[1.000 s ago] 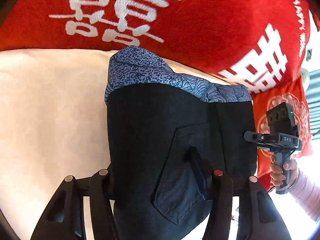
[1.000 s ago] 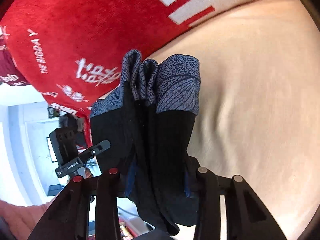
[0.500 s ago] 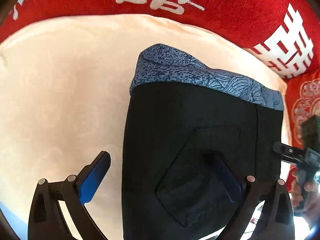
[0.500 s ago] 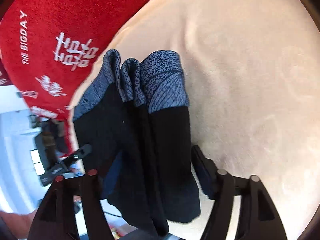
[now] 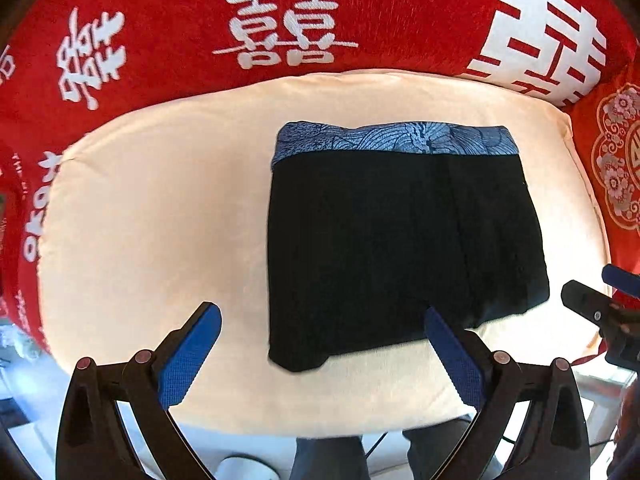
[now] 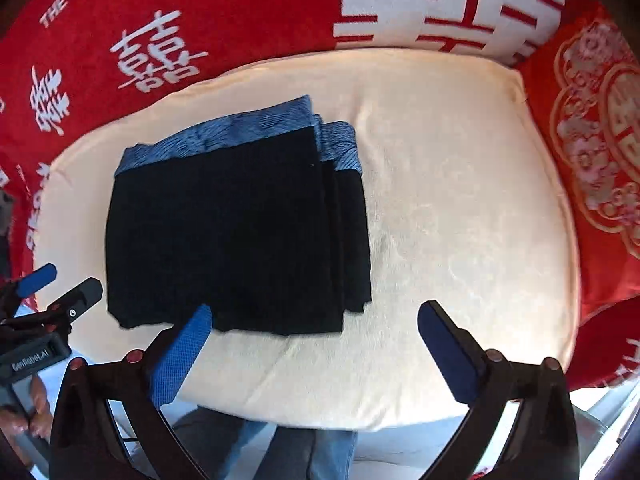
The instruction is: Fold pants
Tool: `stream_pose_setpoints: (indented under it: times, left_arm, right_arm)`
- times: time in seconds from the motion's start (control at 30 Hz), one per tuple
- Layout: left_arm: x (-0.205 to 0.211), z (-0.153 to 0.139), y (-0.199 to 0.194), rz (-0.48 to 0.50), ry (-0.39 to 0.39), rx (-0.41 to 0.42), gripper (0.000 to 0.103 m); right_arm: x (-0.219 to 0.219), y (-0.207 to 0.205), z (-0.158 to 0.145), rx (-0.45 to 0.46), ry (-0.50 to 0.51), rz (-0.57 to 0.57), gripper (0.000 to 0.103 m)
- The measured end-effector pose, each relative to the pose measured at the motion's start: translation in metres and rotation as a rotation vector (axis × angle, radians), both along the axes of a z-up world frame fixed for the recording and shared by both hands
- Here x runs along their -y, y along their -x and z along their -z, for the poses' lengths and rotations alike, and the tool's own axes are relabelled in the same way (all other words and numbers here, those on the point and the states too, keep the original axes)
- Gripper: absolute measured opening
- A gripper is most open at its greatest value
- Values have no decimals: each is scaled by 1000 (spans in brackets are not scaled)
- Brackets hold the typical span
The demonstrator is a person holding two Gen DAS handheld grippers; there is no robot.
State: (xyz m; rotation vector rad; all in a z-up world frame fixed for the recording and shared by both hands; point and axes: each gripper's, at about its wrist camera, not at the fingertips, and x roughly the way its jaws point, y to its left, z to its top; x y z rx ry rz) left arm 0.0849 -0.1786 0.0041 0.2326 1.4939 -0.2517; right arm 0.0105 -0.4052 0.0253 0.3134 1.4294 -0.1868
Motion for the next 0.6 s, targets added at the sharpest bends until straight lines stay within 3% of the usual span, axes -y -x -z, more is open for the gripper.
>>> stream_pose_setpoints:
  times: [0.3,0.6]
  left_arm:
    - [-14,-34,10,41,-7,-3,102]
    - [-22,-58,7,53,-5,18,102]
  right_arm:
    - [-42,11,-42,-20,-20,37,103]
    - [-47,18,-64,-43,1,92,103]
